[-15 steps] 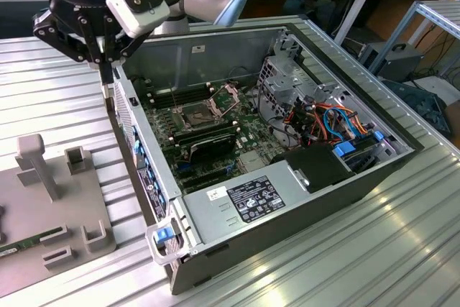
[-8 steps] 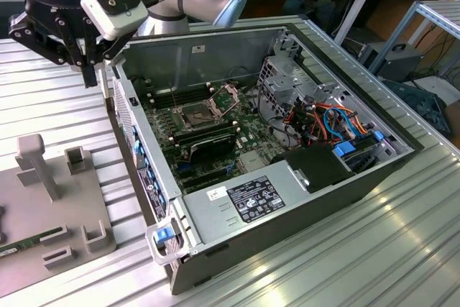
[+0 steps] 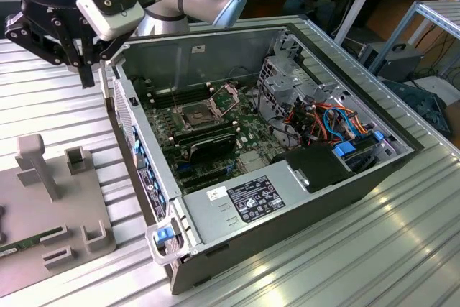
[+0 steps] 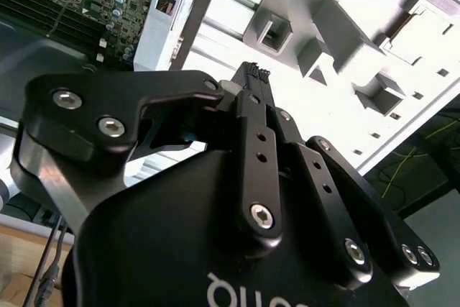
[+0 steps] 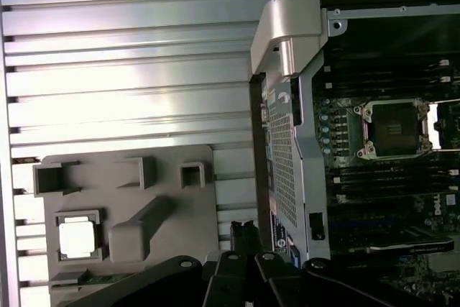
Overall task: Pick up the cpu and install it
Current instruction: 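Reach for the cpu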
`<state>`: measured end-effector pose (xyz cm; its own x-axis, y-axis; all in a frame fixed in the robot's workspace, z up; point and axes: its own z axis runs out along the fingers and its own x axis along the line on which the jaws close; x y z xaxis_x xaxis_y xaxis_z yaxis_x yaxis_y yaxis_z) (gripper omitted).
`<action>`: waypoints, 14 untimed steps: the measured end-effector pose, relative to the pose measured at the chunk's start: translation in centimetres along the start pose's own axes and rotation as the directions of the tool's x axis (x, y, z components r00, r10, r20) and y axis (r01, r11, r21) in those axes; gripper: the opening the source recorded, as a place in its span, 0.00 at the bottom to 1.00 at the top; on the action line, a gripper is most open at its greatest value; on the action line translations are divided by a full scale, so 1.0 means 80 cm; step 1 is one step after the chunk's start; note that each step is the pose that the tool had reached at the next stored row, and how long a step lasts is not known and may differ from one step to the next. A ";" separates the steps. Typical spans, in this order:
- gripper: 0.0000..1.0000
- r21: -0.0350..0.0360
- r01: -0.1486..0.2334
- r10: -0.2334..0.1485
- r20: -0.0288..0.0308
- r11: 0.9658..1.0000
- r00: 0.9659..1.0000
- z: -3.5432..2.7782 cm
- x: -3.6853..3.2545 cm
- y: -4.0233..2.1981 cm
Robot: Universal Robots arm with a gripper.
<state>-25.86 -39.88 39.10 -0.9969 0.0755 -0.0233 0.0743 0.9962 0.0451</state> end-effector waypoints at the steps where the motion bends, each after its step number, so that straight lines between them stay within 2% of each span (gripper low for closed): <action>1: 0.11 0.000 0.000 0.000 0.000 1.000 1.000 0.0000 0.0012 -0.0001; 5: 0.11 0.000 0.000 0.000 0.000 1.000 1.000 0.0001 0.0102 -0.0008; 8: 0.11 0.000 0.000 0.000 0.000 1.000 1.000 0.0004 0.0253 -0.0019; 14: 0.11 0.000 0.000 0.000 0.000 1.000 1.000 0.0007 0.0451 -0.0035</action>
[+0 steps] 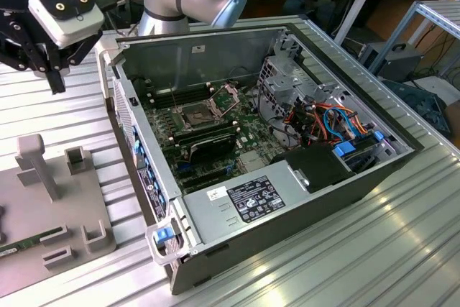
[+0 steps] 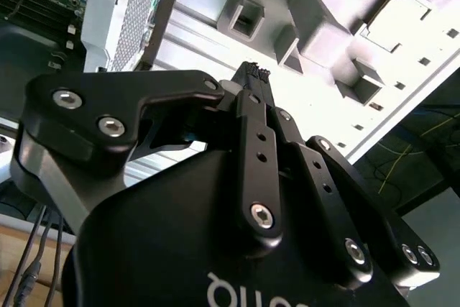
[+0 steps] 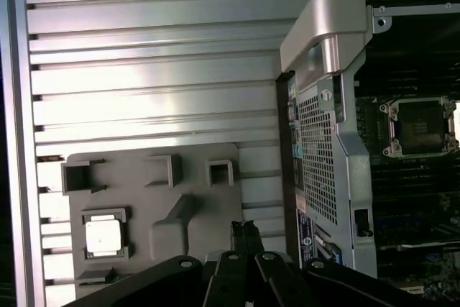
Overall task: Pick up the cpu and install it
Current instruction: 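Reach for the cpu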
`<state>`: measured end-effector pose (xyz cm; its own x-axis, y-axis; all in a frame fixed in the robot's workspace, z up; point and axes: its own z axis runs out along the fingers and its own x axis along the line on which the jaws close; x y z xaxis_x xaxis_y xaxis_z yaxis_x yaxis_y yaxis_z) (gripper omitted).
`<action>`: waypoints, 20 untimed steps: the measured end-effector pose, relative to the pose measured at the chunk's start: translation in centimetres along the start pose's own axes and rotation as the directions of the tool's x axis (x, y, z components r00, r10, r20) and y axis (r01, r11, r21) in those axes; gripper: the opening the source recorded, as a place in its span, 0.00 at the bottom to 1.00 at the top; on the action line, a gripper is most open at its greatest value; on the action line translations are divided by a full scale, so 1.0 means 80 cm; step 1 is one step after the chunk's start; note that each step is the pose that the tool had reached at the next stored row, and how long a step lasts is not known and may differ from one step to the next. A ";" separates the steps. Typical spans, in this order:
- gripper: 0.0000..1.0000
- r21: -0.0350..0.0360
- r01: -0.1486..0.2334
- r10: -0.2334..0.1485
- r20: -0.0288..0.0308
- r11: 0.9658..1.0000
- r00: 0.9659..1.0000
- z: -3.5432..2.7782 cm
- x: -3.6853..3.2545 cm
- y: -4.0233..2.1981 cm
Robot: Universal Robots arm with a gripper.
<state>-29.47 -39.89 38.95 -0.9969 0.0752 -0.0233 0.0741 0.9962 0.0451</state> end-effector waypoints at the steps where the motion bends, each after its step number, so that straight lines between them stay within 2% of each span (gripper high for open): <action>1: 0.11 0.000 0.000 0.000 0.000 1.000 1.000 0.0000 0.0026 -0.0002; 6: 0.11 0.000 0.000 0.000 0.000 1.000 1.000 0.0000 0.0058 -0.0004; 17: 0.11 0.000 0.000 0.000 0.000 1.000 1.000 0.0001 0.0061 -0.0005; 20: 0.11 0.000 0.000 0.000 0.000 1.000 1.000 0.0001 0.0116 -0.0009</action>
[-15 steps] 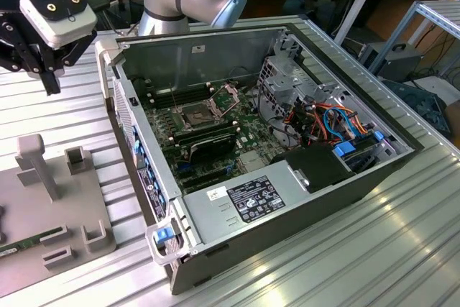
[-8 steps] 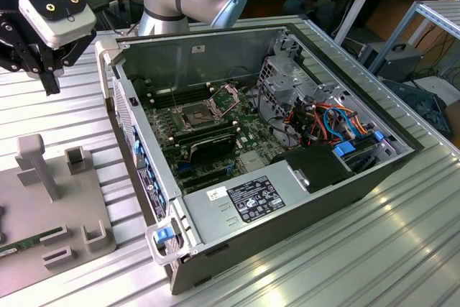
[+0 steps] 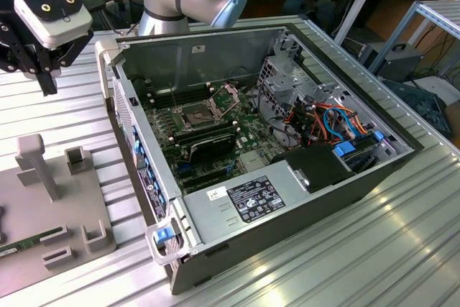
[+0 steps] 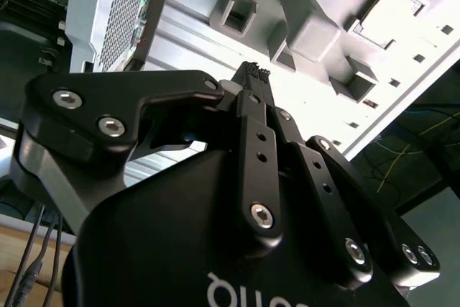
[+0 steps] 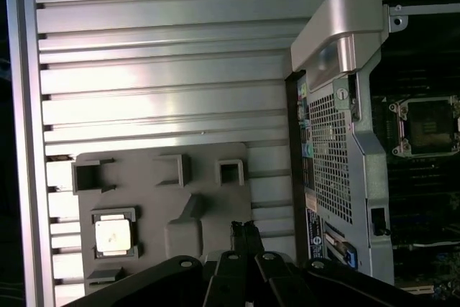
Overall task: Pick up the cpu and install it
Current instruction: 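Reach for the cpu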
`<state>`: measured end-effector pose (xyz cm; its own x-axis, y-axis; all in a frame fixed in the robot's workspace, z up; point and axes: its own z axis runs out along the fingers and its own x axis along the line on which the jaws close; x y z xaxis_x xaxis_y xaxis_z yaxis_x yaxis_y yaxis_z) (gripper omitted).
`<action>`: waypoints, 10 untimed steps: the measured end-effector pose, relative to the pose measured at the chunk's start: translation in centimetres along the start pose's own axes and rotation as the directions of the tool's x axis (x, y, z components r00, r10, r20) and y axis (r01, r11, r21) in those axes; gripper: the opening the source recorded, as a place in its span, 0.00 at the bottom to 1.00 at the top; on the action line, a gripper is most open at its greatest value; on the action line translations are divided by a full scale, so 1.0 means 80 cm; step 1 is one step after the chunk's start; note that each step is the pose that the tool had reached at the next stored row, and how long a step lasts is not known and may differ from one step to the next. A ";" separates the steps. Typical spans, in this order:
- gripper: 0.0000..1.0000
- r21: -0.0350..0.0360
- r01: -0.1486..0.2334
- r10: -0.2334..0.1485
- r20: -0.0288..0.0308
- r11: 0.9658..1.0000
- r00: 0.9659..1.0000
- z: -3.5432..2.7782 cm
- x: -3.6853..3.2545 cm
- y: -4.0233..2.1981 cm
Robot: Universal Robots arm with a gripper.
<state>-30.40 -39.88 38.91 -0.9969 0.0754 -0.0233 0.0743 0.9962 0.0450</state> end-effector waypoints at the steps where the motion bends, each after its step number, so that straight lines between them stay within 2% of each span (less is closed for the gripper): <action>1: 0.11 0.000 0.000 0.000 0.000 1.000 1.000 0.0001 0.0025 -0.0002; 8: 0.11 0.000 0.000 0.000 0.000 1.000 1.000 0.0001 0.0225 -0.0017; 10: 0.11 0.000 0.000 0.000 0.000 1.000 1.000 0.0001 0.0323 -0.0024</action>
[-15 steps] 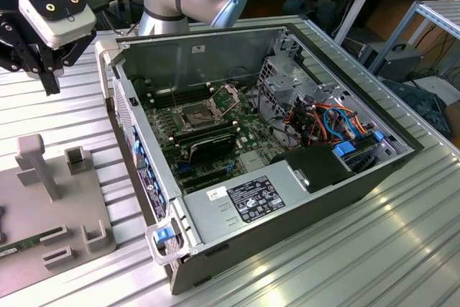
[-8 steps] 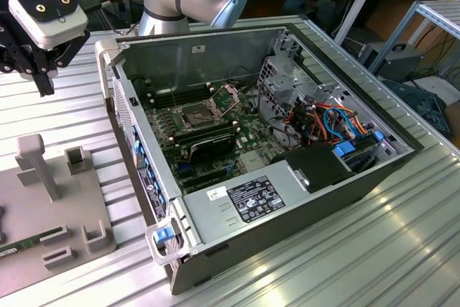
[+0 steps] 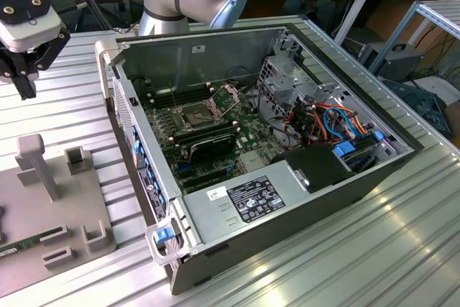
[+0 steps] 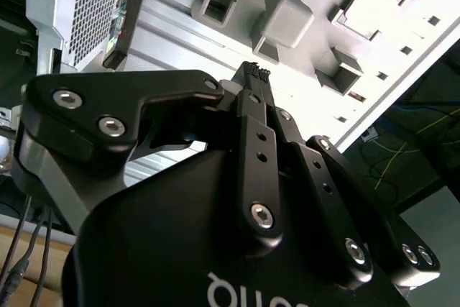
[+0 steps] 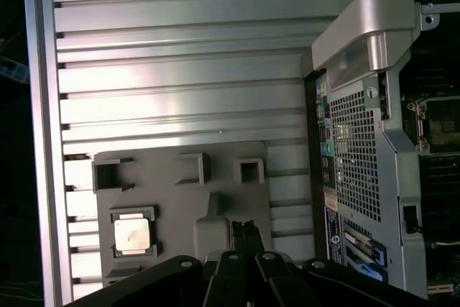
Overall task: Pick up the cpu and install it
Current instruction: 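Reach for the cpu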
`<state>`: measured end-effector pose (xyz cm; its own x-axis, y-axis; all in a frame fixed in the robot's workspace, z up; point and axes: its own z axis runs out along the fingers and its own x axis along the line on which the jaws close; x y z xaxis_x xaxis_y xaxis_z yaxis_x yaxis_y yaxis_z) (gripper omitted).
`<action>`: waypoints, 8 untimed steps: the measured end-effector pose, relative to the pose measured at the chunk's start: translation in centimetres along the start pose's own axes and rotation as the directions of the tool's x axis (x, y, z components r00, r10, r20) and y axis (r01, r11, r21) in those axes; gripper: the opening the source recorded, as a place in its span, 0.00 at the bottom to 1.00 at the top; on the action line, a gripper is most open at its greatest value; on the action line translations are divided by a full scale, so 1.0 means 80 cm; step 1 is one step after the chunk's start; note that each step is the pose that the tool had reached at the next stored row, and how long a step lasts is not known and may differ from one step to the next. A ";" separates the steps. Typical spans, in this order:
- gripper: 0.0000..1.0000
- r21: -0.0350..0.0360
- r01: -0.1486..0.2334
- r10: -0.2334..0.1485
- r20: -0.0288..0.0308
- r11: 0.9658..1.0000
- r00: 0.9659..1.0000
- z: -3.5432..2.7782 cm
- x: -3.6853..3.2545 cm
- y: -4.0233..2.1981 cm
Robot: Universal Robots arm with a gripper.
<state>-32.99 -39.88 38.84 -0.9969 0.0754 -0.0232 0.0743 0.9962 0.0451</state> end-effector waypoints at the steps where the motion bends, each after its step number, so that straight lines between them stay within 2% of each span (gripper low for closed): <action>1: 0.11 0.000 0.000 0.000 0.000 1.000 1.000 0.0001 0.0042 -0.0003; 4: 0.11 0.000 0.000 0.000 0.000 1.000 1.000 0.0006 0.0193 -0.0015; 8: 0.11 0.000 0.000 0.000 0.000 1.000 1.000 0.0012 0.0310 -0.0024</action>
<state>-35.48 -39.88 38.67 -0.9969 0.0754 -0.0233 0.0743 0.9962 0.0450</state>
